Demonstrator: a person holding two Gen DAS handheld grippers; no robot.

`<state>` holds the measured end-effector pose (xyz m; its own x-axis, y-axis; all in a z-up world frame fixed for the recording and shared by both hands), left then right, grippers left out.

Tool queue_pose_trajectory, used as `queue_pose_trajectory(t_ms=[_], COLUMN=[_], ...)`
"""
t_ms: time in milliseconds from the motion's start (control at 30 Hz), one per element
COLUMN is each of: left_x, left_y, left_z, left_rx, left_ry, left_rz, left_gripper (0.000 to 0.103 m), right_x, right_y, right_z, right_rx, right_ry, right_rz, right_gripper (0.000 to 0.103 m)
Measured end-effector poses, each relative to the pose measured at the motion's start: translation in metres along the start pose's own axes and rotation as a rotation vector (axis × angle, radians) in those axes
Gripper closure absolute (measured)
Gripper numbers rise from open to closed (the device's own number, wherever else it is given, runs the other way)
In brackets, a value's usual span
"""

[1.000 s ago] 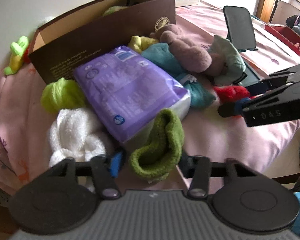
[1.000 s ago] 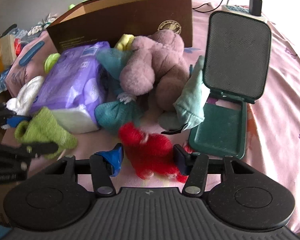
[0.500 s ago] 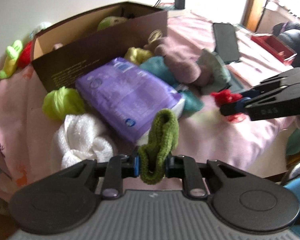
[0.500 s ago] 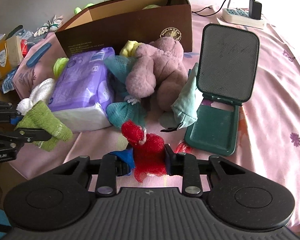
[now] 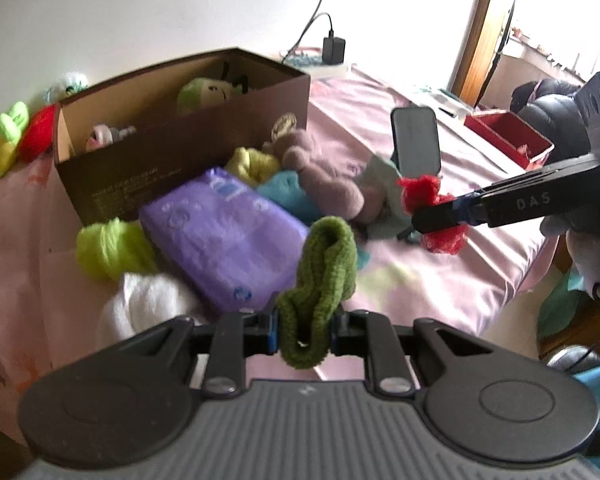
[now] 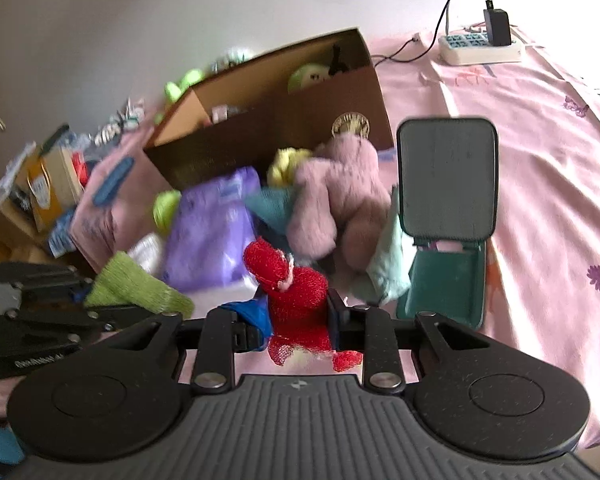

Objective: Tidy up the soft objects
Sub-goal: 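Carry both items into the brown box and open the left tool to drop the sock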

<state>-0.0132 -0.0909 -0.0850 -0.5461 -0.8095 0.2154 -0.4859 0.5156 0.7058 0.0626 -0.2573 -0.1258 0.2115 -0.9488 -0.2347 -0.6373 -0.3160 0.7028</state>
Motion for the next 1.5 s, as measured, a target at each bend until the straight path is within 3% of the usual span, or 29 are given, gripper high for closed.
queue_pose_trajectory(t_ms=[167, 367, 533, 833, 1167, 1300, 1467, 1500], left_x=[-0.006, -0.026, -0.055, -0.110, -0.170, -0.194, -0.207, -0.208], left_y=[-0.001, 0.005, 0.004, -0.004, -0.044, -0.066, -0.089, -0.093], left_z=[-0.024, -0.064, -0.100, -0.164, -0.186, -0.181, -0.178, -0.177], left_rx=[0.045, 0.117, 0.162, 0.217, 0.167, 0.137, 0.101, 0.091], left_ry=[0.000, 0.024, 0.055, 0.118, 0.243, 0.338, 0.391, 0.390], left_rz=[-0.011, -0.052, -0.127, -0.240, -0.318, -0.298, -0.304, -0.316], left_gripper=[0.084, 0.084, 0.084, 0.084, 0.083, 0.083, 0.079, 0.072], right_x=[-0.008, -0.020, -0.025, -0.025, -0.019, -0.017, -0.023, -0.025], right_y=[0.005, -0.001, -0.010, -0.046, -0.110, -0.139, -0.167, -0.172], right_z=[-0.025, -0.079, -0.126, -0.196, -0.219, -0.221, -0.217, -0.217], right_rx=[0.051, 0.111, 0.147, 0.201, 0.123, 0.049, -0.022, -0.036], right_ry=[-0.009, 0.016, 0.017, 0.061, 0.001, -0.070, -0.117, -0.125], right_rz=[-0.057, -0.129, -0.182, -0.173, -0.173, -0.200, -0.201, -0.202], right_gripper=[0.094, 0.094, 0.094, 0.093, 0.092, 0.089, 0.086, 0.086])
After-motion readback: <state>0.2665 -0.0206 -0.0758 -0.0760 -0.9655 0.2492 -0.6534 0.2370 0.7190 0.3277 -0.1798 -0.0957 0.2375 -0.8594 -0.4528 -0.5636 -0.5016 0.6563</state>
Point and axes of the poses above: each gripper's, at about its wrist camera, not at the fingertips, and y roughly against the way its jaws point, x to its right, z to its underside, the point moved 5 cm from there along -y, roughly the way its jaws point, and after that the axes turned 10 degrees about z, right-handed, at the moved point
